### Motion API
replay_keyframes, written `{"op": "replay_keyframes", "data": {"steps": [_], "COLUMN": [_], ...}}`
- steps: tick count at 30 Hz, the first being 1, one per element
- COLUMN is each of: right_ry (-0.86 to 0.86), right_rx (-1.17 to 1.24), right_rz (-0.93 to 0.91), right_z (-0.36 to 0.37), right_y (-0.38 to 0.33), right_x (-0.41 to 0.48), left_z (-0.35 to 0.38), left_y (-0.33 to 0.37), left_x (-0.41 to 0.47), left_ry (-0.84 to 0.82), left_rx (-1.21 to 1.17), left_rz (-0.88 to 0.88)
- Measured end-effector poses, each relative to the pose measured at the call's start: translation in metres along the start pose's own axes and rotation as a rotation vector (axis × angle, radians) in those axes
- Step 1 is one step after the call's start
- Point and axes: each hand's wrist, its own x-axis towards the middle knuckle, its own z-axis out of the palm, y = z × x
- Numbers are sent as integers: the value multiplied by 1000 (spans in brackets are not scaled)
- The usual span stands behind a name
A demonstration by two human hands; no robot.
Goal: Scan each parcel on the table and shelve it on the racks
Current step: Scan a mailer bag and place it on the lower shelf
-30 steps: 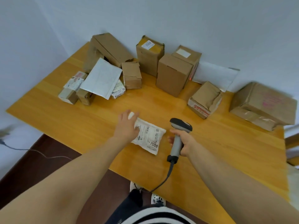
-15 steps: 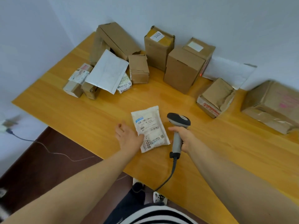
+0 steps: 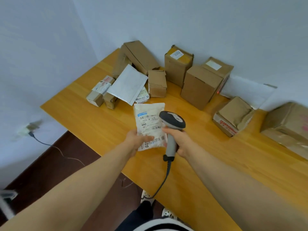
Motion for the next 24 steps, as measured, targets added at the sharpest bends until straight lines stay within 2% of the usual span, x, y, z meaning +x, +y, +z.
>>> {"op": "replay_keyframes", "data": {"steps": [2, 5, 11, 24], "right_ry": [-30, -160, -325, -404], "right_rx": [-70, -137, -233, -356], "right_rz": [-90, -138, -232, -345], "right_z": [9, 19, 31, 36], "right_y": [-11, -25, -39, -51], "right_x": [-8, -24, -49, -68], "left_z": [-15, -42, -75, -96], "left_y": [18, 44, 74, 87], "left_x": [-3, -6, -14, -19], "left_ry": [86, 190, 270, 335], "left_rx": [-25, -101, -116, -140], "left_rz": [79, 147, 241, 272]}}
